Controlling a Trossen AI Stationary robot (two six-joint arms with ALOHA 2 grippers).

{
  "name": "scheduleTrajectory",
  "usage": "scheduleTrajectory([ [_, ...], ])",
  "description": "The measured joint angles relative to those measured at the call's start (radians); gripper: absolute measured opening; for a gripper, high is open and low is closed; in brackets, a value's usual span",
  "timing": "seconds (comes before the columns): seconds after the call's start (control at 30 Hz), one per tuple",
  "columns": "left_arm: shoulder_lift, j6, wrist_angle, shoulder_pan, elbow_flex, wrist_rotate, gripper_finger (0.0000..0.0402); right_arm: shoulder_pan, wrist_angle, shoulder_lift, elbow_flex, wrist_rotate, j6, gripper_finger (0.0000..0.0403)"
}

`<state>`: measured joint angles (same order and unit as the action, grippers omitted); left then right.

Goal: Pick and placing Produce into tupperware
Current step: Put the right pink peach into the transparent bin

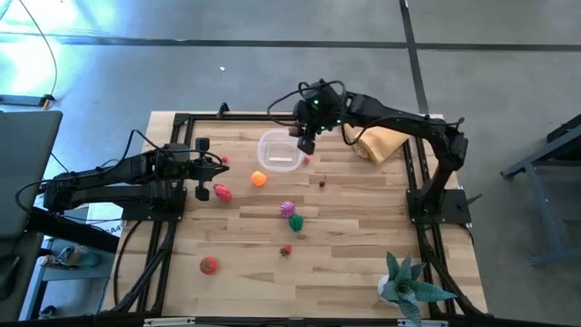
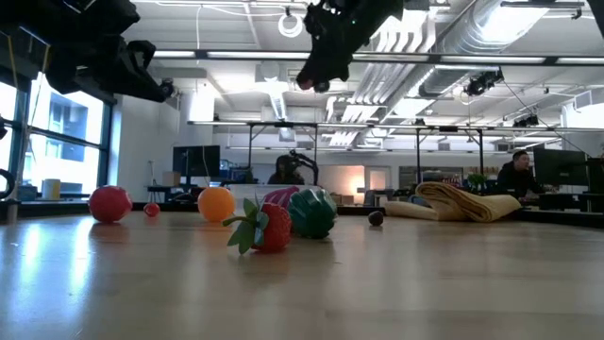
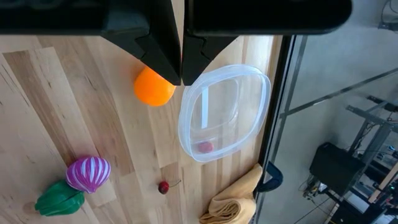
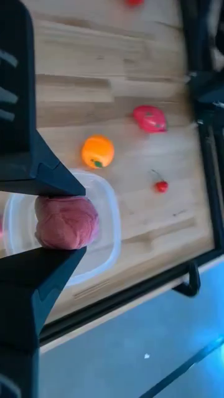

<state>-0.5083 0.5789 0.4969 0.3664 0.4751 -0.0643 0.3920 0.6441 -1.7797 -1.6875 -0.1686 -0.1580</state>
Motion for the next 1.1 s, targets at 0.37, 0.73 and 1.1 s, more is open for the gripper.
scheduleTrajectory([
  [0.37,0.000,0.000,0.000,0.000,0.000,0.000,0.0005,0.082,-0.085,-0.290,-0.052,-0.101,-0.125,0.0101],
  [0.73,0.000,0.000,0.000,0.000,0.000,0.000,0.0005,0.095,0.168,-0.603,-0.403,-0.049,-0.154,0.0101],
  [1.1,0.000,0.000,0.000,0.000,0.000,0.000,0.0005,0.064,0.374,-0.710,-0.564,0.054,-0.189,0.0101],
])
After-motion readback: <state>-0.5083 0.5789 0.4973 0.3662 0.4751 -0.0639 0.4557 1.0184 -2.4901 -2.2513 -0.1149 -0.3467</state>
